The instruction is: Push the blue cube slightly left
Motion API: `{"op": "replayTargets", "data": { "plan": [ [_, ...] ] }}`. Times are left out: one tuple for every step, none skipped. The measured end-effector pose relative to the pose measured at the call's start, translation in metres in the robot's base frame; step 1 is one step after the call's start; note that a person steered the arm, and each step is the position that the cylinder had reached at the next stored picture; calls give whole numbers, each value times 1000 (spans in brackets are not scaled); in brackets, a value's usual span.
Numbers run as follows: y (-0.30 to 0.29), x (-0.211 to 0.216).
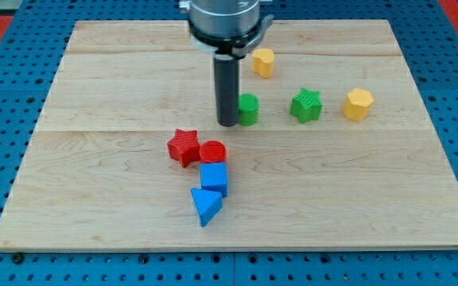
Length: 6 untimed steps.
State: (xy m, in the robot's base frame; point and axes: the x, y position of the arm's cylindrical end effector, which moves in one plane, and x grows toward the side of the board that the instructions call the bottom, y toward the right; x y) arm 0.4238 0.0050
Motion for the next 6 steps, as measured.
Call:
{"op": "replayTargets", "data": {
  "plan": [
    [-4, 16],
    [74, 42],
    [61, 91],
    [-21, 104],
    [-89, 87],
    [-112, 73]
  ]
}}
